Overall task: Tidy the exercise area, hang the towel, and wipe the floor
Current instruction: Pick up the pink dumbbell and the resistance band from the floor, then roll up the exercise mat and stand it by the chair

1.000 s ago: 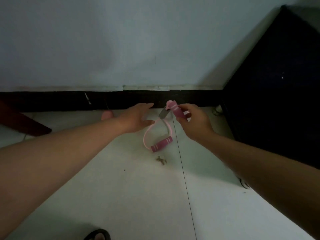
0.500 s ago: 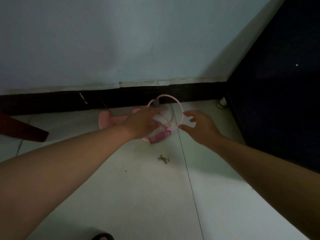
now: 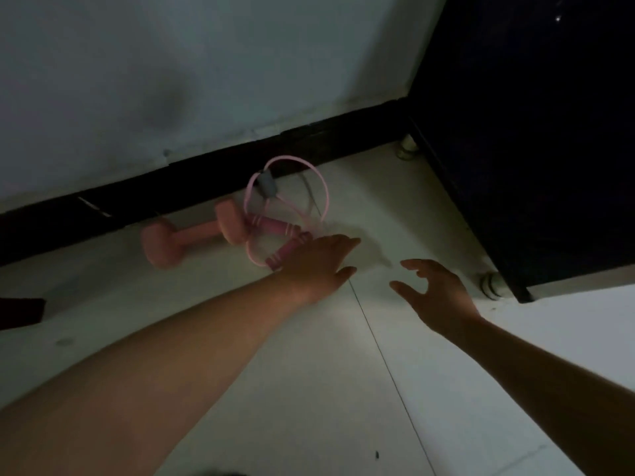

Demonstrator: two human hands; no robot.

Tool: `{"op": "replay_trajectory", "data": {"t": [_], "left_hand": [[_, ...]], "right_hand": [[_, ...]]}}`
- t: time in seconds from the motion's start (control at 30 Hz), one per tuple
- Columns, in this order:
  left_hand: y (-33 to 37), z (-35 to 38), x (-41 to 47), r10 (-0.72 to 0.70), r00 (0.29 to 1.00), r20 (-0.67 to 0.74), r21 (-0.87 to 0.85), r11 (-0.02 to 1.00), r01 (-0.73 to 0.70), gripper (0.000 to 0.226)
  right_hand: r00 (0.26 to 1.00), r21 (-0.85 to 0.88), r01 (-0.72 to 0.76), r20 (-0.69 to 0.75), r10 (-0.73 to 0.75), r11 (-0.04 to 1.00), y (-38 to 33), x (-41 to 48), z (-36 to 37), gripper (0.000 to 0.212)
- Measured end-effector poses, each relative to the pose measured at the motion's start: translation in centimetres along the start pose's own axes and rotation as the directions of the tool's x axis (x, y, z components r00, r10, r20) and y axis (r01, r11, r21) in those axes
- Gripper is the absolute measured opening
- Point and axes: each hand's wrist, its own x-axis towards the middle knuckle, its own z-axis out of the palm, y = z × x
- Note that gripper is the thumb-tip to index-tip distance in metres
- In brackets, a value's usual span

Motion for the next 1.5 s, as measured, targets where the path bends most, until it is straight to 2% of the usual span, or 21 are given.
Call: {"op": "replay_trajectory", "data": {"t": [0.13, 0.27, 0.43, 0.67, 0.77, 0.97, 1.17, 1.27, 1.37, 1.43, 1.5], "left_hand": [[2.0, 2.7, 1.2, 0.072, 0.993, 0.095, -0.014, 0.997, -0.071, 0.058], [4.0, 4.7, 3.5, 0.095, 0.993, 0.074, -0.015, 0.995, -0.094, 0.056], [7.6, 8.3, 5.0, 0.125, 0.980, 0.155, 0.090, 0.986, -0.140, 0.056], [11.9, 9.5, 5.3, 0.301, 0.909, 0.287, 0.213, 0.906, -0.367, 0.054], [13.3, 9.0, 4.8, 0.334, 0.889, 0.312, 0.237, 0.879, -0.414, 0.056], [18.7, 7.6, 2.3, 0.461, 0.809, 0.365, 0.351, 0.737, -0.578, 0.056], [27.6, 6.9, -0.4, 0.594, 0.684, 0.423, 0.414, 0.545, -0.729, 0.055], [33.2, 6.2, -1.8, 0.638, 0.625, 0.449, 0.480, 0.418, -0.771, 0.056], [39.1, 5.9, -3.4, 0.655, 0.600, 0.460, 0.515, 0.354, -0.781, 0.055], [42.9, 6.7, -4.5, 0.650, 0.596, 0.472, 0.520, 0.341, -0.784, 0.055], [46.3, 8.3, -5.3, 0.633, 0.599, 0.491, 0.519, 0.340, -0.784, 0.054]], "right_hand": [[0.991, -0.037, -0.118, -0.075, 0.115, 0.992, 2.5, -2.6, 0.1, 0.048], [0.965, -0.056, -0.217, -0.161, 0.206, 0.975, 4.1, -5.2, -0.2, 0.047], [0.918, -0.062, -0.336, -0.242, 0.313, 0.940, 7.4, -9.6, -1.5, 0.044], [0.847, -0.041, -0.464, -0.315, 0.429, 0.885, 12.1, -15.9, -3.4, 0.044], [0.844, -0.029, -0.469, -0.309, 0.438, 0.883, 13.8, -18.1, -3.5, 0.046], [0.891, -0.052, -0.410, -0.240, 0.387, 0.911, 15.4, -23.4, -4.5, 0.049], [0.940, -0.137, -0.323, -0.164, 0.300, 0.936, 19.0, -30.2, -7.5, 0.051], [0.943, -0.122, -0.297, -0.195, 0.271, 0.947, 21.7, -33.9, -9.0, 0.050], [0.927, -0.063, -0.290, -0.268, 0.264, 0.955, 25.3, -36.9, -10.6, 0.049], [0.885, 0.016, -0.285, -0.379, 0.270, 0.958, 27.9, -38.2, -11.6, 0.049], [0.803, 0.125, -0.281, -0.512, 0.304, 0.952, 30.5, -39.4, -12.5, 0.047]]}}
